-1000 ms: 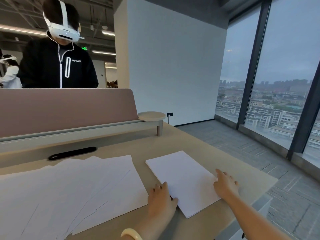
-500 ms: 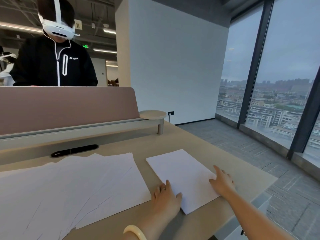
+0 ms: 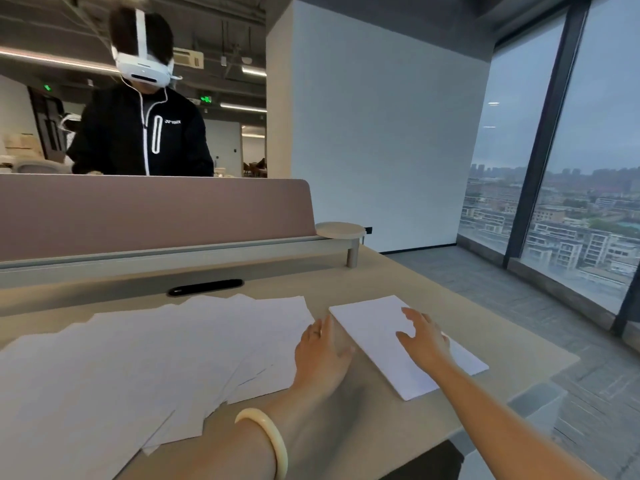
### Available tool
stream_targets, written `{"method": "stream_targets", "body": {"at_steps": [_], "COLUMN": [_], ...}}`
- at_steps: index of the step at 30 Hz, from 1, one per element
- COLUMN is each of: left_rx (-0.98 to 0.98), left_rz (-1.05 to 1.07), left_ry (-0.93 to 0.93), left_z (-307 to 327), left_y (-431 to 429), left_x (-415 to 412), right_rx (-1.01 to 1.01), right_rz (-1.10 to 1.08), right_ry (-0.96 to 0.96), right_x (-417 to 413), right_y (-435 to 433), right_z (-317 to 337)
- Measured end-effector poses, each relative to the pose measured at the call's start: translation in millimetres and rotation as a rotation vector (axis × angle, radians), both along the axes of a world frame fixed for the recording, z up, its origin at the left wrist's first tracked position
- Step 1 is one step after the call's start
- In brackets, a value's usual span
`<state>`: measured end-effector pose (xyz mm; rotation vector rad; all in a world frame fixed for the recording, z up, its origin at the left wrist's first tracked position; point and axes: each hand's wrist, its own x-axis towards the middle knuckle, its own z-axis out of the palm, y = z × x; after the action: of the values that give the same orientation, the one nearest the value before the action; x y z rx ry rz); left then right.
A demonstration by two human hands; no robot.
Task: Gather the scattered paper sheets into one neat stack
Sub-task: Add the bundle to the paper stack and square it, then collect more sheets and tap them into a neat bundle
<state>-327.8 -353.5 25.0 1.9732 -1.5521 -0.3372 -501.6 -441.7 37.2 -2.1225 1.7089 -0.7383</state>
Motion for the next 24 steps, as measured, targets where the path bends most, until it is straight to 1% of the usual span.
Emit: {"method": "stream_targets", "body": {"at_steps": [5, 9, 13, 16, 19, 22, 24], "left_rx": [0.051, 0.124, 0.249, 0.4, 0.549, 0.608, 0.625], "left_rz": [0.185, 0.334, 0.508, 0.63, 0.66, 0.685, 0.672], "left_ry": [-0.124, -0.191, -0.186, -0.127, -0.044, -0.059, -0.084], "left_z": [3.3, 1.1, -8.0, -20.4, -32.7, -43.5, -49.3], "left_y": [61.3, 127.8, 201.7, 252.9, 279.2, 295.9, 301.2], "left_x": [86.0, 170.3, 246.8, 291.7, 313.2, 321.9, 325.2], "right_rx": [0.077, 0.204, 0.294, 0.287, 0.264, 0.236, 0.199], "right_rz": [0.17, 0.357, 0.5, 0.543, 0.544, 0.602, 0.665], "right_ry": [-0.029, -0.142, -0.073, -0.001, 0.051, 0.125, 0.213], "right_x": [75.8, 149.0, 214.8, 257.3, 282.8, 314.0, 336.7], "right_y": [48.5, 89.6, 124.2, 142.5, 150.3, 163.2, 173.3], "right_z": [-5.0, -16.2, -24.0, -27.2, -34.4, -37.8, -37.1]}}
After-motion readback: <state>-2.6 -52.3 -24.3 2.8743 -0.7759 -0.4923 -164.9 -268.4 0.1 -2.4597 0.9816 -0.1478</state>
